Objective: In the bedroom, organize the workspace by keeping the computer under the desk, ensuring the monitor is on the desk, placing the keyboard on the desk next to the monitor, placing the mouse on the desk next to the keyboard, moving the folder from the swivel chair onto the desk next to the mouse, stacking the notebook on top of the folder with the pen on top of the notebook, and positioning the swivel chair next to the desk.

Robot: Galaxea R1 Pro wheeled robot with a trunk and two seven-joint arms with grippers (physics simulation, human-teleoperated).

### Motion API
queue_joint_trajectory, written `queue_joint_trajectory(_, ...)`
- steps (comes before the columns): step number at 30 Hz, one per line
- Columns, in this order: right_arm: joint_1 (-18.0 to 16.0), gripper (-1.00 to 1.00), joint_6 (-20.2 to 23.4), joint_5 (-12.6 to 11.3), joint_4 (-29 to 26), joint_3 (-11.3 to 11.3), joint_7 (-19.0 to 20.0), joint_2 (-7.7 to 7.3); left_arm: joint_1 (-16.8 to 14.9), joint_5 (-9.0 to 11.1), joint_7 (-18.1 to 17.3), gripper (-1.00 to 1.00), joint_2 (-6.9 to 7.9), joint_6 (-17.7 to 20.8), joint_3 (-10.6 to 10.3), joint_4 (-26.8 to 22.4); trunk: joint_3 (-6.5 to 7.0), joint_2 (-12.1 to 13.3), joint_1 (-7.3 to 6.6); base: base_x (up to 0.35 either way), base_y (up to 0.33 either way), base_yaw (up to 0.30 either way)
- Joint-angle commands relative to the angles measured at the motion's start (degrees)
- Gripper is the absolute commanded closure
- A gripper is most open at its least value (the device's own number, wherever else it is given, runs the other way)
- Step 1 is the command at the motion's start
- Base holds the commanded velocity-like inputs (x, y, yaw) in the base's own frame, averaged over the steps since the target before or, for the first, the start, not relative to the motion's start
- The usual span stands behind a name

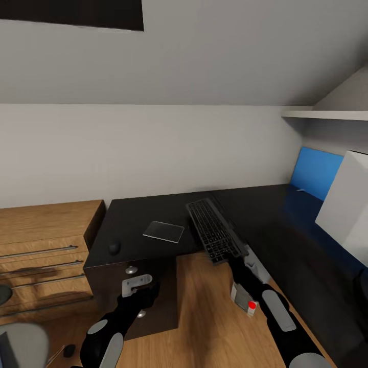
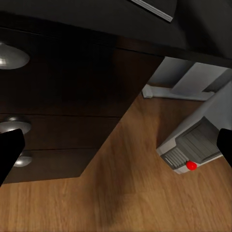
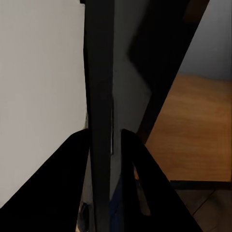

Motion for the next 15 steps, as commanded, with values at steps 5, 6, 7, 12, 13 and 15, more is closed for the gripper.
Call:
queue_joint_trajectory(5,0.0,1.0,-3.8,-0.5,0.0,0.0,0.0,0.2,0.0,0.6,0.5,-1.0,0.0,0.2,-0.1,-0.1,-0.06,0.0,0.0,0.0,0.0,0.0)
queue_joint_trajectory(6,0.0,1.0,-3.9,-0.5,0.0,0.0,0.0,0.21,0.0,0.6,0.5,-1.0,0.0,0.2,-0.1,-0.1,-0.06,0.0,0.0,0.0,0.0,0.0)
queue_joint_trajectory(7,0.0,1.0,-4.1,-0.5,0.1,0.0,0.0,0.21,0.0,0.6,0.5,-1.0,0.0,0.2,-0.1,-0.1,-0.06,0.0,0.0,0.0,0.0,0.0)
queue_joint_trajectory(12,0.0,1.0,-4.4,-0.8,0.7,0.1,-0.4,0.29,0.0,0.6,0.5,-1.0,0.0,0.2,-0.1,-0.1,-0.06,0.0,0.0,0.0,0.0,0.0)
queue_joint_trajectory(13,0.0,1.0,-4.4,-1.0,0.9,0.1,-0.6,0.3,0.0,0.6,0.5,-1.0,0.0,0.2,-0.1,-0.1,-0.06,0.0,0.0,0.0,0.0,0.0)
queue_joint_trajectory(15,0.0,1.0,-4.4,-1.6,1.1,0.1,-0.8,0.31,0.0,0.6,0.5,-1.0,-0.01,0.2,-0.1,-0.1,-0.06,0.0,0.0,0.0,0.0,0.0)
